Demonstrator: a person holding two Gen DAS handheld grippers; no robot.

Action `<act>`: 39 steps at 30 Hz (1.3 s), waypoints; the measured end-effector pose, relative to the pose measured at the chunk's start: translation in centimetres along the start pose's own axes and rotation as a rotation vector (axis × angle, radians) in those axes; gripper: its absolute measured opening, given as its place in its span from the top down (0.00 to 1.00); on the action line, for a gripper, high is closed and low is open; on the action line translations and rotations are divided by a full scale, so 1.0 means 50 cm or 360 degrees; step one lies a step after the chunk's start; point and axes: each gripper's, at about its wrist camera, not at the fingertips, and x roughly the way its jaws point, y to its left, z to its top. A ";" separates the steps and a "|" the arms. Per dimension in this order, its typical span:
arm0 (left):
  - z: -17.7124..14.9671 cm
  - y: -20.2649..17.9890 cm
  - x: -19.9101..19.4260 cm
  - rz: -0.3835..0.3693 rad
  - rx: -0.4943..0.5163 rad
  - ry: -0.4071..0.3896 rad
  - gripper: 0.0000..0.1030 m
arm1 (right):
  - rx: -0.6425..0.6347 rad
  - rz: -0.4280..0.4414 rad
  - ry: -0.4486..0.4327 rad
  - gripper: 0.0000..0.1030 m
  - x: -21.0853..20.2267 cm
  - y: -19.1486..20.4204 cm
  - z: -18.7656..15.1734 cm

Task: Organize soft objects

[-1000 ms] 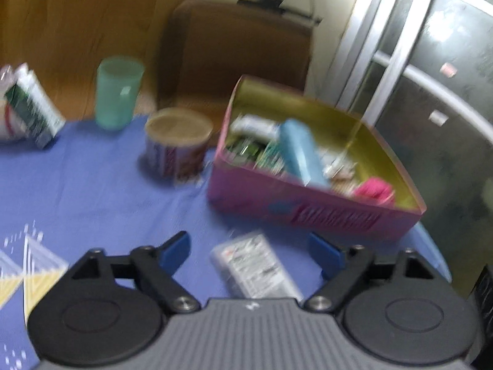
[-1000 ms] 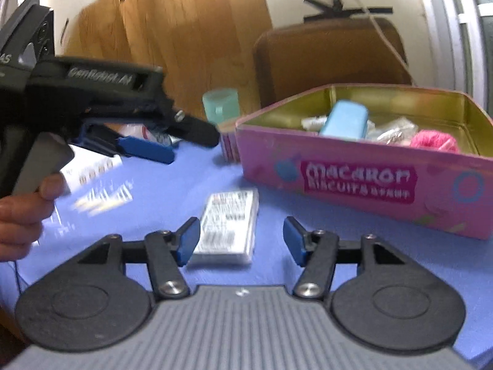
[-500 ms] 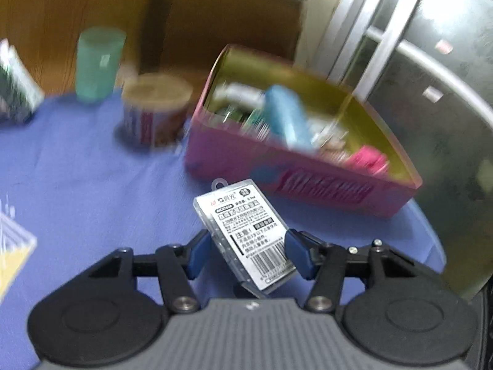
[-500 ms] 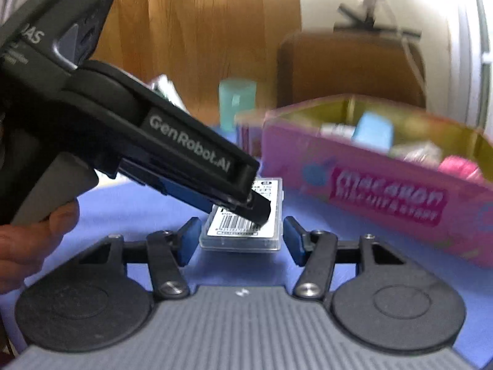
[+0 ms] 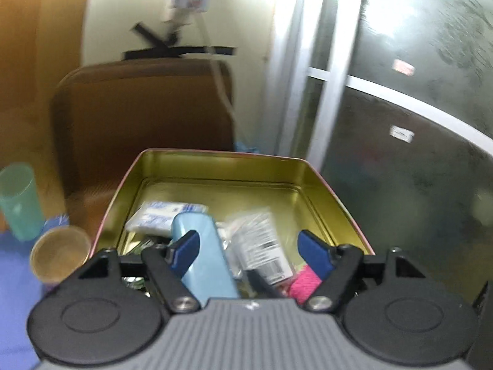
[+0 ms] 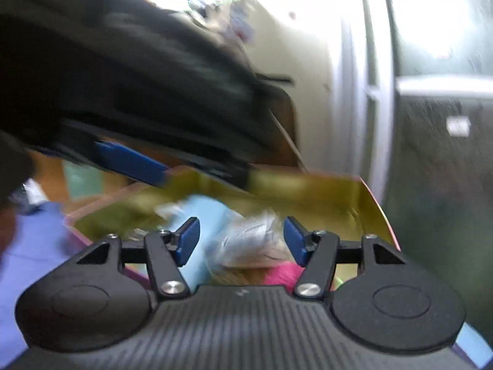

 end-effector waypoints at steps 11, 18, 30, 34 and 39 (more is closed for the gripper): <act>-0.111 0.053 -0.166 0.0471 0.0077 -0.0090 0.01 | 0.0309 0.0149 -0.0100 0.30 -0.150 -0.019 -0.059; -0.171 0.065 -0.256 0.0542 0.0060 -0.0053 0.00 | 0.0469 0.0178 -0.0018 0.20 -0.213 0.026 -0.081; -0.234 0.056 -0.322 0.0685 0.0115 -0.0003 0.00 | 0.0602 0.0281 0.0006 0.11 -0.292 0.069 -0.080; -0.246 0.051 -0.340 0.0721 0.0125 -0.0036 0.00 | 0.0578 0.0290 -0.0007 0.10 -0.308 0.083 -0.077; -0.253 0.045 -0.349 0.0733 0.0138 -0.0040 0.00 | 0.0565 0.0287 -0.0037 0.08 -0.326 0.089 -0.074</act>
